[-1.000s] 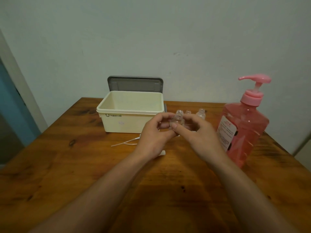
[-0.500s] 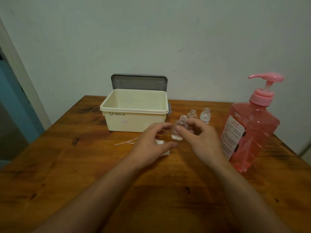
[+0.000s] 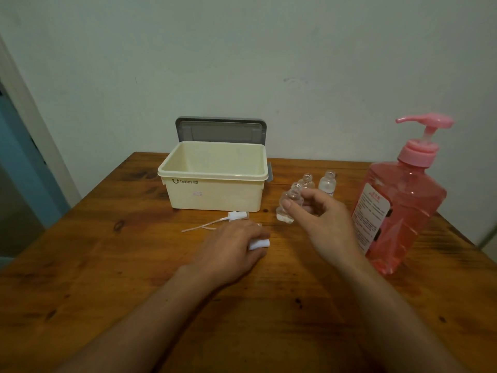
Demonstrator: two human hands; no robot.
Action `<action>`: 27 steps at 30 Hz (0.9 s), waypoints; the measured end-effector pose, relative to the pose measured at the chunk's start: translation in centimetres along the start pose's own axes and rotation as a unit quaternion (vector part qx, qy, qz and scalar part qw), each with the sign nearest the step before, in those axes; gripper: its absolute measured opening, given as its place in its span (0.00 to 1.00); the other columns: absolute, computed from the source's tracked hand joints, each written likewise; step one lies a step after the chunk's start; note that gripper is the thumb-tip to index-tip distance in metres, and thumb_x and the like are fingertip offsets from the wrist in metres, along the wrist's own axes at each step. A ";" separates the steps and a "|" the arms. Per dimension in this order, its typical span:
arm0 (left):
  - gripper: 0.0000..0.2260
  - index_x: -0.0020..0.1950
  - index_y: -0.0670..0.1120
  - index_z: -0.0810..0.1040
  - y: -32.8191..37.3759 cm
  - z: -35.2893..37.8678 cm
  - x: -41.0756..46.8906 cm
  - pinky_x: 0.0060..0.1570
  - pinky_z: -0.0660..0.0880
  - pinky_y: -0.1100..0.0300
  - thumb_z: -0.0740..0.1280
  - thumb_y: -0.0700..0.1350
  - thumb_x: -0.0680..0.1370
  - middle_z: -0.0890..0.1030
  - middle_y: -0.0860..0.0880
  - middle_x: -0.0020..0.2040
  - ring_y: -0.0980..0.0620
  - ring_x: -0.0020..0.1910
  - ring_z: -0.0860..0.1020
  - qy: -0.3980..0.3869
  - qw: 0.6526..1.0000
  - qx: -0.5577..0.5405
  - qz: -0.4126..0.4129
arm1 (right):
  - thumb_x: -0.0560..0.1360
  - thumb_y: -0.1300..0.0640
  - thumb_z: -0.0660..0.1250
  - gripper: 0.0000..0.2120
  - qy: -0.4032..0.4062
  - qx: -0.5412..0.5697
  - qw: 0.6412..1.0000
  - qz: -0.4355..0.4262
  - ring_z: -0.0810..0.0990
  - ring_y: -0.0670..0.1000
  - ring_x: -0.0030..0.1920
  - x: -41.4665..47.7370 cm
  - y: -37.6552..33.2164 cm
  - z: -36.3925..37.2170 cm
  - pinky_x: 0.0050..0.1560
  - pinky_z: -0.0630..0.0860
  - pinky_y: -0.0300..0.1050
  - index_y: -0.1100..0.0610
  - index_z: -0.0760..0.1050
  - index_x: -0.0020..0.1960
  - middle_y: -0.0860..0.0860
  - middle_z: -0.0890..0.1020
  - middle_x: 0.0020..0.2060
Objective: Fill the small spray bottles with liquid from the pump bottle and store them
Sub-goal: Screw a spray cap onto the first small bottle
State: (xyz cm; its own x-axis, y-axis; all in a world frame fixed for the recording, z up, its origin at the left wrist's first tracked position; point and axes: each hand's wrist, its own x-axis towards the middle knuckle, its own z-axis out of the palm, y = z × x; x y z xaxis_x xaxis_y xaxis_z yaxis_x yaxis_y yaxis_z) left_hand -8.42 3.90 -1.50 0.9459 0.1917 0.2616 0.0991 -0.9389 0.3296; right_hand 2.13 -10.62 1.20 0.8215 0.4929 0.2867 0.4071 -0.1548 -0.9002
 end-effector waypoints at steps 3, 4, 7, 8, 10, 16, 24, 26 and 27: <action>0.14 0.66 0.56 0.75 0.0 0.2 0.0 0.57 0.64 0.67 0.65 0.51 0.80 0.77 0.57 0.64 0.58 0.63 0.72 -0.003 1.000 -0.014 -0.007 | 0.74 0.49 0.71 0.10 0.000 0.001 1.000 0.002 0.78 0.31 0.44 0.0 0.0 -0.1 0.40 0.73 0.31 0.44 0.77 0.55 0.40 0.82 0.43; 0.14 0.65 0.56 0.76 0.0 0.3 0.0 0.56 0.65 0.67 0.65 0.50 0.79 0.78 0.57 0.64 0.59 0.62 0.73 -0.003 1.000 -0.021 -0.010 | 0.74 0.49 0.71 0.10 -0.002 0.002 1.000 0.003 0.78 0.31 0.44 0.0 0.0 -0.2 0.40 0.73 0.30 0.44 0.77 0.55 0.40 0.82 0.43; 0.13 0.64 0.57 0.77 -0.2 0.5 0.1 0.54 0.66 0.69 0.65 0.51 0.79 0.79 0.58 0.62 0.60 0.60 0.74 0.010 0.999 -0.040 -0.010 | 0.74 0.49 0.71 0.12 -0.007 -0.003 1.000 0.005 0.77 0.31 0.44 -0.1 0.1 -0.3 0.40 0.72 0.31 0.45 0.77 0.57 0.40 0.82 0.44; 0.13 0.64 0.56 0.77 -0.2 0.5 0.1 0.53 0.66 0.69 0.65 0.51 0.79 0.79 0.58 0.61 0.61 0.59 0.74 0.019 0.999 -0.050 -0.011 | 0.74 0.49 0.71 0.11 -0.009 -0.003 1.000 0.006 0.77 0.31 0.44 -0.2 0.1 -0.3 0.41 0.72 0.31 0.45 0.77 0.56 0.40 0.82 0.44; 0.13 0.64 0.56 0.77 0.0 0.3 0.3 0.53 0.68 0.68 0.66 0.50 0.79 0.79 0.59 0.60 0.62 0.56 0.74 0.038 0.994 -0.094 -0.030 | 0.74 0.48 0.71 0.11 -0.009 -0.007 1.000 0.008 0.78 0.33 0.44 -0.2 0.2 -0.3 0.41 0.72 0.31 0.44 0.78 0.55 0.40 0.82 0.44; 0.13 0.61 0.56 0.78 0.7 -1.5 1.5 0.52 0.75 0.66 0.68 0.44 0.78 0.79 0.61 0.54 0.63 0.54 0.76 0.175 0.931 -0.304 -0.098 | 0.74 0.49 0.71 0.09 -0.017 -0.009 1.000 0.007 0.78 0.33 0.43 -0.4 0.4 -0.2 0.41 0.72 0.32 0.43 0.78 0.53 0.41 0.82 0.42; 0.13 0.62 0.53 0.78 2.4 -5.1 3.1 0.48 0.79 0.66 0.67 0.43 0.78 0.80 0.55 0.55 0.59 0.53 0.80 0.286 0.806 -0.506 -0.109 | 0.74 0.48 0.71 0.11 -0.035 -0.043 0.998 0.008 0.79 0.38 0.45 -0.8 0.7 0.4 0.44 0.73 0.35 0.44 0.78 0.56 0.42 0.82 0.44; 0.12 0.61 0.51 0.79 2.9 -5.5 3.3 0.51 0.80 0.62 0.67 0.42 0.78 0.82 0.52 0.54 0.58 0.53 0.81 0.294 0.769 -0.557 -0.110 | 0.74 0.49 0.71 0.11 -0.040 -0.054 0.998 0.006 0.79 0.40 0.47 -1.0 0.6 0.8 0.46 0.74 0.37 0.44 0.77 0.56 0.42 0.82 0.45; 0.11 0.60 0.51 0.79 3.0 -5.6 3.4 0.52 0.80 0.60 0.68 0.42 0.78 0.82 0.52 0.53 0.56 0.53 0.81 0.295 0.753 -0.578 -0.110 | 0.74 0.49 0.71 0.12 -0.040 -0.059 0.997 0.004 0.78 0.40 0.47 -1.0 0.6 0.9 0.46 0.74 0.37 0.44 0.77 0.56 0.42 0.82 0.45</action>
State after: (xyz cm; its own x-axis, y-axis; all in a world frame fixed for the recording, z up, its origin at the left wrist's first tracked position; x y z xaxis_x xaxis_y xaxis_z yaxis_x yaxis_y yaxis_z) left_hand -6.60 3.36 5.51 0.6097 0.7202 0.3309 -0.4241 -0.0562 0.9039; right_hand 1.16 -10.43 0.03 0.7921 0.5578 0.2480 0.4489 -0.2569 -0.8559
